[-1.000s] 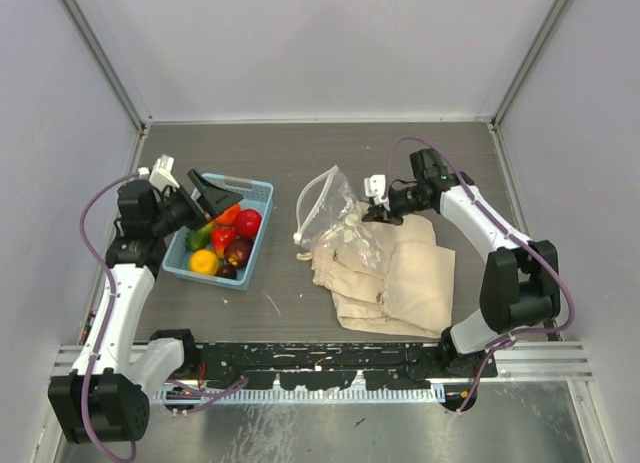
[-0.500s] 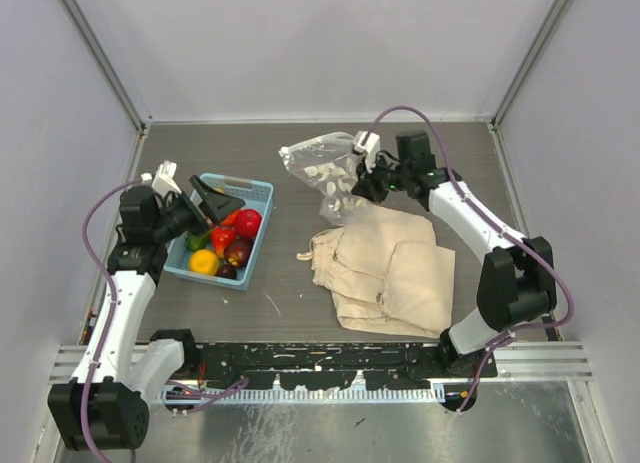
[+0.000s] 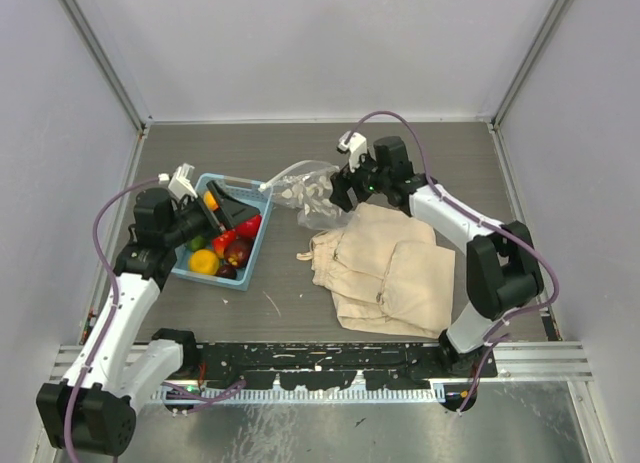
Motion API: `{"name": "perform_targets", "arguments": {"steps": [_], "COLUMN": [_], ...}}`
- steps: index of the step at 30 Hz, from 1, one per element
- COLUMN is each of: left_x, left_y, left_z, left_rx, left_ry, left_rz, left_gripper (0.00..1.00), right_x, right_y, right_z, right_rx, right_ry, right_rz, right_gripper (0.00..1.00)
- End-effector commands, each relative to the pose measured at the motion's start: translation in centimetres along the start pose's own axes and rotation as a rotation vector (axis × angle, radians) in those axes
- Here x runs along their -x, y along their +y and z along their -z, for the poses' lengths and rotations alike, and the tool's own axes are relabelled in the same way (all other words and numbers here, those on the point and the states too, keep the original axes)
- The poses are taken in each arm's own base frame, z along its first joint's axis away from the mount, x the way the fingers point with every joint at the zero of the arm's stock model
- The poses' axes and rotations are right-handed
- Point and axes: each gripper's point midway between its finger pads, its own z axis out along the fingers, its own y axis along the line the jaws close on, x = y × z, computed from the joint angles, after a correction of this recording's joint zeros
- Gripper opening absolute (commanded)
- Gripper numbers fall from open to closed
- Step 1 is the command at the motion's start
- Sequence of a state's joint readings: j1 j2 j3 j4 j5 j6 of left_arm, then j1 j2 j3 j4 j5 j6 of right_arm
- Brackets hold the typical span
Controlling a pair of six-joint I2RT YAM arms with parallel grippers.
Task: Open the zip-top bag and remove the fake food
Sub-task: Adjust the zipper food storage bag at the center of the board.
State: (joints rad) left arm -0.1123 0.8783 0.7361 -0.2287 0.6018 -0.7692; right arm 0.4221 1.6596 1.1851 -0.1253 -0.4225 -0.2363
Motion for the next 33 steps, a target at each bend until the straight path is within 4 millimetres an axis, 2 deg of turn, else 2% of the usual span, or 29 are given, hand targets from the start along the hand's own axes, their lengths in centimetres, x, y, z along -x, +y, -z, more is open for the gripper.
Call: {"name": "perform_targets", "arguments": {"steps": [1,3,6,10,15,18,21,25,29,33], "left_x": [0.6,0.8,1.5,3.2,5.8,7.1,8.3,9.8,10.5,10.4], "left_y": [-1.7,-2.3,-3.6,-5.2,-7.9,-9.2,-11.0,-14.1,-16.1,-17.7], "left_z": [1.0,1.5,2.3,4.1,6.6,7.8,9.2,11.6,13.7,15.3], "left_rx": [-0.001,0.017,0.029,0.064,0.093,0.107,0.105,0.075,0.064,0.044], "left_ry": [-0.036,-0.043,-0.063,-0.099,-0.165,-0.202,-0.240,-0.311,-0.349,-0.357], "left_rz": [-0.081,-0.116,-0.168,-0.267,-0.407,-0.453,-0.463,-0.510,-0.562,-0.596], "left_gripper": [0.98,0.98,0.98,0.98,0.98,0.98,0.98,0.98,0.98,0.98], "right_x": [5.5,6.3,6.1,7.3,9.8,11.3,13.3,17.0,20.0,21.8], "right_y": [-1.8,-3.6,-6.5,-10.0,-12.6,-11.7,-9.3,-7.6,-4.8,-3.0], "right_z": [4.2,6.3,9.5,14.6,21.0,23.4,24.9,27.8,30.2,31.9], "right_rx": [-0.096,-0.130,-0.119,-0.199,-0.373,-0.384,-0.296,-0.306,-0.250,-0.221], "right_ry": [-0.191,-0.223,-0.219,-0.207,-0.239,-0.304,-0.349,-0.442,-0.502,-0.553], "right_rz": [0.222,0.222,0.173,0.172,0.209,0.146,0.094,0.020,0.026,-0.007], "right_gripper": [0.97,1.00,1.00,1.00,1.00,1.00,1.00,1.00,1.00,1.00]}}
